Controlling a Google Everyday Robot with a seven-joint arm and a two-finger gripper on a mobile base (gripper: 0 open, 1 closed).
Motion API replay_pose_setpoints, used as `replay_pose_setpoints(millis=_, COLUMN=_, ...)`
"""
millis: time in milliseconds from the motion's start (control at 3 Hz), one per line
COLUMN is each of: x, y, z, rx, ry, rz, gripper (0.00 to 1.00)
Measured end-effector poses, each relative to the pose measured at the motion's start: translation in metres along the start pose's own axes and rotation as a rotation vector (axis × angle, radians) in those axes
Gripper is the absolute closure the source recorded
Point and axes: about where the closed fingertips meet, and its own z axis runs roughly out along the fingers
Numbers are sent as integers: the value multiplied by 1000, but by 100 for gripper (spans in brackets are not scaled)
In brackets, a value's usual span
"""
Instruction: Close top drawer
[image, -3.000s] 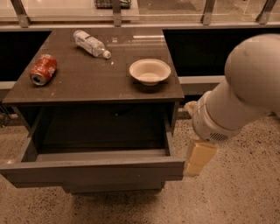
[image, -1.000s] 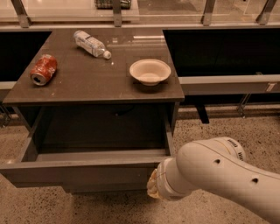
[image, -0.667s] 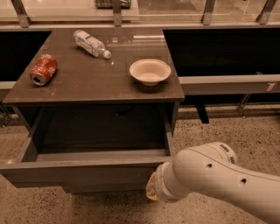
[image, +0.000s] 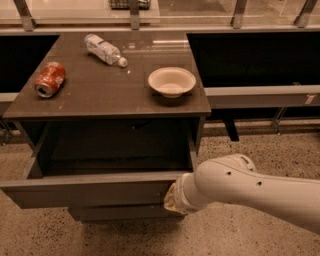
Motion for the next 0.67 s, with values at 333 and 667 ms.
replay_pose_setpoints(millis=333, x=6, y=-35, z=2, rx=42, ry=-14, rz=3, gripper=100)
replay_pose_setpoints(millis=667, x=6, y=-42, z=3, rx=50, ry=-15, rz=2, gripper=100)
